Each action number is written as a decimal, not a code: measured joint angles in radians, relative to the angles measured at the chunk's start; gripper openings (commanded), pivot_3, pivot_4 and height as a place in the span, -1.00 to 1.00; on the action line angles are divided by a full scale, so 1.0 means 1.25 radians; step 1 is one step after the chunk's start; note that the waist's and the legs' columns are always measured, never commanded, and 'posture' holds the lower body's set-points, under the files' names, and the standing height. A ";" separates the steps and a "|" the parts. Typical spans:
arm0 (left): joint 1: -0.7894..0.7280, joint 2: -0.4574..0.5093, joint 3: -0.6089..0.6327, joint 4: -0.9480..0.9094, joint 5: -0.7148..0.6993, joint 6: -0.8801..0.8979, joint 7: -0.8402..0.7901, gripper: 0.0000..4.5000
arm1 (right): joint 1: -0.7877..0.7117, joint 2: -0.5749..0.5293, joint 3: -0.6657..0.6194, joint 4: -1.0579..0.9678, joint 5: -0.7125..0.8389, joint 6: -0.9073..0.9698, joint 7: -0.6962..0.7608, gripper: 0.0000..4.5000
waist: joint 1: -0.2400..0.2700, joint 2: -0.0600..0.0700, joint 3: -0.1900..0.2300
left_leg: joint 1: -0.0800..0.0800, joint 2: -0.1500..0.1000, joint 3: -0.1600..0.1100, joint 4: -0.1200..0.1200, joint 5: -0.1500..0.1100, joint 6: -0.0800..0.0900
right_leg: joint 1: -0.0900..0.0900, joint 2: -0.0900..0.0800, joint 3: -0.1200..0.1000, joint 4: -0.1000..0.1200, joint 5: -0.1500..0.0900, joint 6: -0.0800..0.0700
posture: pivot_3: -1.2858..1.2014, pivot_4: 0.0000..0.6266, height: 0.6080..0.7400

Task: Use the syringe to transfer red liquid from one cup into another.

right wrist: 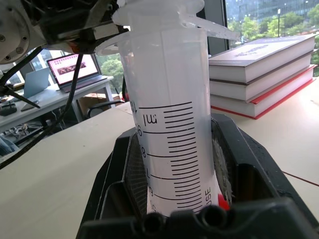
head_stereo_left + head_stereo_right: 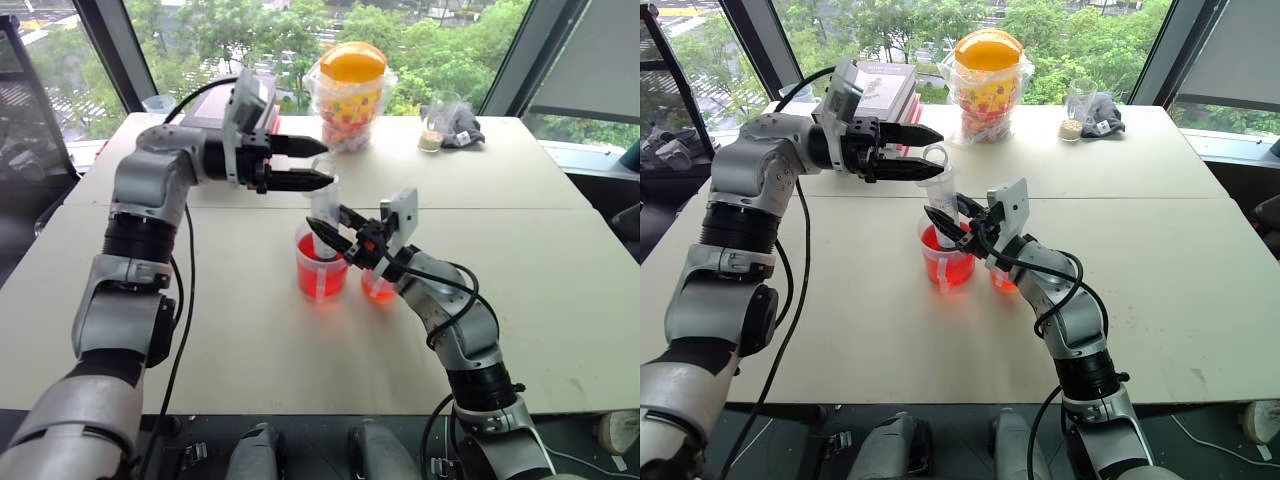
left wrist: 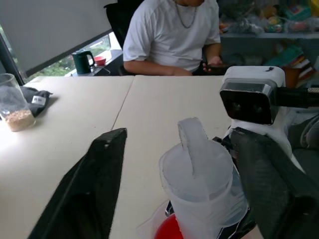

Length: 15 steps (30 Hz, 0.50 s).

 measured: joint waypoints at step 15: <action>0.023 -0.015 0.006 -0.043 -0.021 0.061 0.039 -0.95 | -0.005 -0.009 -0.003 0.008 -0.011 0.007 0.002 -0.36 | 0.000 0.000 0.000 | 0.000 0.000 0.000 0.000 0.000 0.000 | 0.000 0.000 0.000 0.000 0.000 0.000 | 0.03 -0.52 1.00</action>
